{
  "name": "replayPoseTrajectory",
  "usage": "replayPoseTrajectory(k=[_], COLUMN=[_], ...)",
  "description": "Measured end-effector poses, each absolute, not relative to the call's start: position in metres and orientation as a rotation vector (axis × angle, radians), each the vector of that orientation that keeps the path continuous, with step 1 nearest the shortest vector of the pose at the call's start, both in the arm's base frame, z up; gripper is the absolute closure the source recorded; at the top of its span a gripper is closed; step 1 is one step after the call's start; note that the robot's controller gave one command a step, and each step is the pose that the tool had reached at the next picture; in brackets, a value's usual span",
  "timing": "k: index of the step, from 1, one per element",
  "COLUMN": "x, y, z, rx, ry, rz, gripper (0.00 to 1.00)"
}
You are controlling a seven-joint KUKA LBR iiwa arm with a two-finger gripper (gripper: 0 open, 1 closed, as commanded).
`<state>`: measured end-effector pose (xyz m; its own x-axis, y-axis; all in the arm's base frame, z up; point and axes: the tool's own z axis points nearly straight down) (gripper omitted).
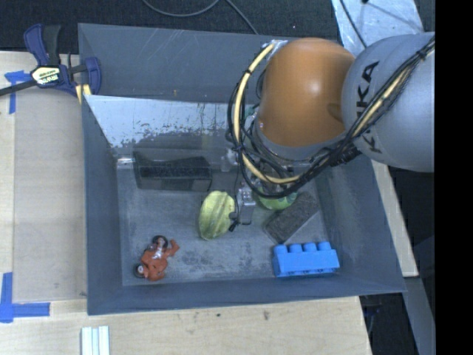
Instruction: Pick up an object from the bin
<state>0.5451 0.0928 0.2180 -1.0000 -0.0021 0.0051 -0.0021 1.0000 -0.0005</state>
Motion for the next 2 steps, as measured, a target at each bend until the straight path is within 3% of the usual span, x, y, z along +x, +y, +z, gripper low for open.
replayPoseTrajectory(k=[1,2], x=[0.547,0.568], y=[0.092,0.090], z=[0.223,0.165], rx=[0.000,0.101], ry=[-3.145,-3.147], rz=[-0.001,-0.001], gripper=[0.00,0.00])
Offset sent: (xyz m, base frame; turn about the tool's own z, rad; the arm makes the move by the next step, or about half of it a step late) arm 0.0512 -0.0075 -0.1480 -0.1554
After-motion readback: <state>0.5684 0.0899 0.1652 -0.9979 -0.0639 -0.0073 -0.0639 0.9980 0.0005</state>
